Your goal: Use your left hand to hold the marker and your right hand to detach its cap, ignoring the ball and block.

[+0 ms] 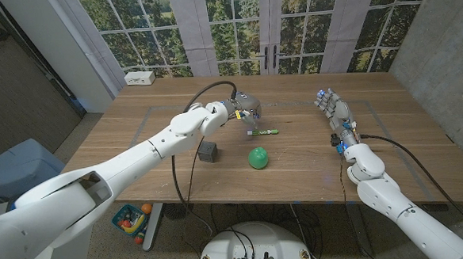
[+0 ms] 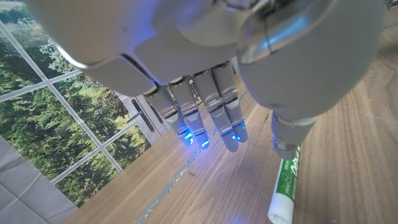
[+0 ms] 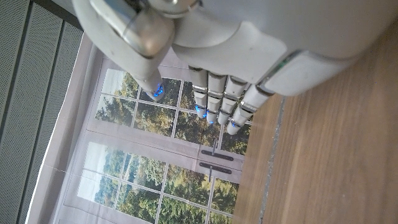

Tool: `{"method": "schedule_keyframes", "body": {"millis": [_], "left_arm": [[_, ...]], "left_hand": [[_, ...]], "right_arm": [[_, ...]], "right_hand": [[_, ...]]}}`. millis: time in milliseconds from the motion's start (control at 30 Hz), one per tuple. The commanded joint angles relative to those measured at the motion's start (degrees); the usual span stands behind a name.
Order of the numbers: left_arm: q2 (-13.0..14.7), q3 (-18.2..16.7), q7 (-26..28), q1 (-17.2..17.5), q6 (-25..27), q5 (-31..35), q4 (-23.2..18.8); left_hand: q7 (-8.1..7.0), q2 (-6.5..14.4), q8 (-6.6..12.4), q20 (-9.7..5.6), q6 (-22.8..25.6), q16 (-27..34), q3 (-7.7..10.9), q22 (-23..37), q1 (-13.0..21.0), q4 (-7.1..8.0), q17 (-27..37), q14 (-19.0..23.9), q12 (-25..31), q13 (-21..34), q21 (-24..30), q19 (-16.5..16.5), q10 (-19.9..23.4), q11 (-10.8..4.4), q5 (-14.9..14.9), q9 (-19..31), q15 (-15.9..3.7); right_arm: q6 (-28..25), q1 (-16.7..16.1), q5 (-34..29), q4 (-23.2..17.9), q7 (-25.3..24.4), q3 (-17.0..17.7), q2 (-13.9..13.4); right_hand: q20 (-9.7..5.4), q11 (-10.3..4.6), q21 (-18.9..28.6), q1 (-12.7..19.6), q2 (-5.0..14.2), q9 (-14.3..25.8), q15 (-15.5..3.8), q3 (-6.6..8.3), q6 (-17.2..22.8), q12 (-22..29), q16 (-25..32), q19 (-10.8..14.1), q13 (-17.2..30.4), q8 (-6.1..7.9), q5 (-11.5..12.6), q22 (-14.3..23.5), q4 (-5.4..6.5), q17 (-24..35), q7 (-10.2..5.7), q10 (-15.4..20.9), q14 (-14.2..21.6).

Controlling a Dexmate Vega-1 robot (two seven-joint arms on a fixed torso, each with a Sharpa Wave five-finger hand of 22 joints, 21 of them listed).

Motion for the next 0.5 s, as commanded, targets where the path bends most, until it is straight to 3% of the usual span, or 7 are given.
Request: {"method": "schedule_keyframes", "body": {"millis": [33, 500], "left_arm": [[-0.2, 0.9, 1.2, 0.6, 0.8, 0.5, 0.6], [0.0, 1.5, 4.0, 1.6, 0.6, 0.7, 1.7]], "left_hand": [[0.05, 0.4, -0.01, -0.04, 1.5, -0.2, -0.09, 0.0, 0.9, -0.15, 0.0, -0.2, 0.3, 0.0, -0.2, -0.1, 1.2, -0.78, 0.1, -0.1, -8.63], [-0.19, 0.8, -0.22, -0.5, 1.6, -0.2, 0.07, 0.0, 1.6, -0.32, -0.1, 0.0, 0.1, -0.1, 0.0, 0.7, 1.0, -0.92, 0.2, -0.3, -8.79]], "right_arm": [[0.3, -0.3, 0.2, 0.2, 0.5, 0.2, -0.2], [0.4, -0.5, 0.2, 0.0, 0.6, 0.2, -0.3]], "right_hand": [[-1.27, 0.07, 0.0, -0.1, 0.25, 0.1, 0.09, 0.06, 0.6, 0.2, 0.3, 0.3, 0.1, 0.41, 0.0, 0.2, -0.21, 0.2, 0.05, 0.5, 0.5], [-1.2, 0.2, -0.3, -0.2, 0.23, 0.1, 0.07, 0.05, 0.7, 0.3, 0.4, 0.4, 0.0, 0.41, 0.0, 0.2, -0.42, 0.1, -0.04, 0.6, 0.7]]}}
